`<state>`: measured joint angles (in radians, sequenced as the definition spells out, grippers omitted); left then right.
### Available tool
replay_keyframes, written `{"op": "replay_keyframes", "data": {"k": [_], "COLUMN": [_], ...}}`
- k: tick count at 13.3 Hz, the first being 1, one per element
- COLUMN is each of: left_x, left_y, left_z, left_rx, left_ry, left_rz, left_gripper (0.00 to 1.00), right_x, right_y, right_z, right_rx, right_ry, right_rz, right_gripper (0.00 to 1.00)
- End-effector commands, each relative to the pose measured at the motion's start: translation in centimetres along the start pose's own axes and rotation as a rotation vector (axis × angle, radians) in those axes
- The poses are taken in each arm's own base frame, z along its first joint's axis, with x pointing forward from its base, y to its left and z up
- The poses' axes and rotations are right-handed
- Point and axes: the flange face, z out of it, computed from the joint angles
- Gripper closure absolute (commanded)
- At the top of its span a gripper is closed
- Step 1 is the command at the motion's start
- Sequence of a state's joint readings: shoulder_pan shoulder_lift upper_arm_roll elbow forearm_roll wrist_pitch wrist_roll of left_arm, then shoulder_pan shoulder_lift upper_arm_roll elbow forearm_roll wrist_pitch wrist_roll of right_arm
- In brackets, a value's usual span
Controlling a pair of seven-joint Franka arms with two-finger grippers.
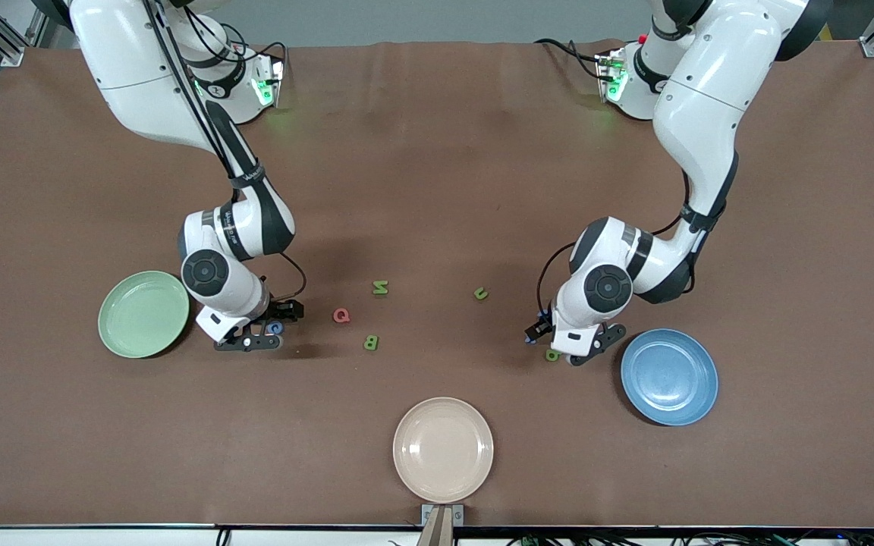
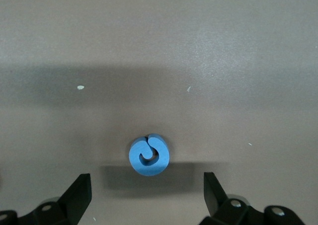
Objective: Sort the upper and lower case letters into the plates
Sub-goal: 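Grasp the blue c with the right gripper while the left gripper grasps the E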
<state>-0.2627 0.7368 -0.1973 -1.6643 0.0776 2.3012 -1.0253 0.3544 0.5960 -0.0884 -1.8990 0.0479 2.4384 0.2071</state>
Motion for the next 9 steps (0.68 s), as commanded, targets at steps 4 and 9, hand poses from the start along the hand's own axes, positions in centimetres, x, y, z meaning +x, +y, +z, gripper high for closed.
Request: {"op": "replay_keyframes", "data": {"k": [4,9], "left_x": [-0.91,-1.00], "left_y": [-0.56,-0.52], "left_z": [-0.43,-0.34], "left_rx": [-0.010,-0.010], "left_ry": [0.031,0.028], "left_rz": [-0.026,-0.031], "left_gripper": [0.17,0.69], "right_x": [0.47,0.63], "right_y": [0.44,0.49], "right_z": [0.57,0.85], "right_rx": [0.028,0.027], "right_ry": [0.009,0.008], "right_rz": [0.039,0.039], "right_gripper": [0.23,0.40]}}
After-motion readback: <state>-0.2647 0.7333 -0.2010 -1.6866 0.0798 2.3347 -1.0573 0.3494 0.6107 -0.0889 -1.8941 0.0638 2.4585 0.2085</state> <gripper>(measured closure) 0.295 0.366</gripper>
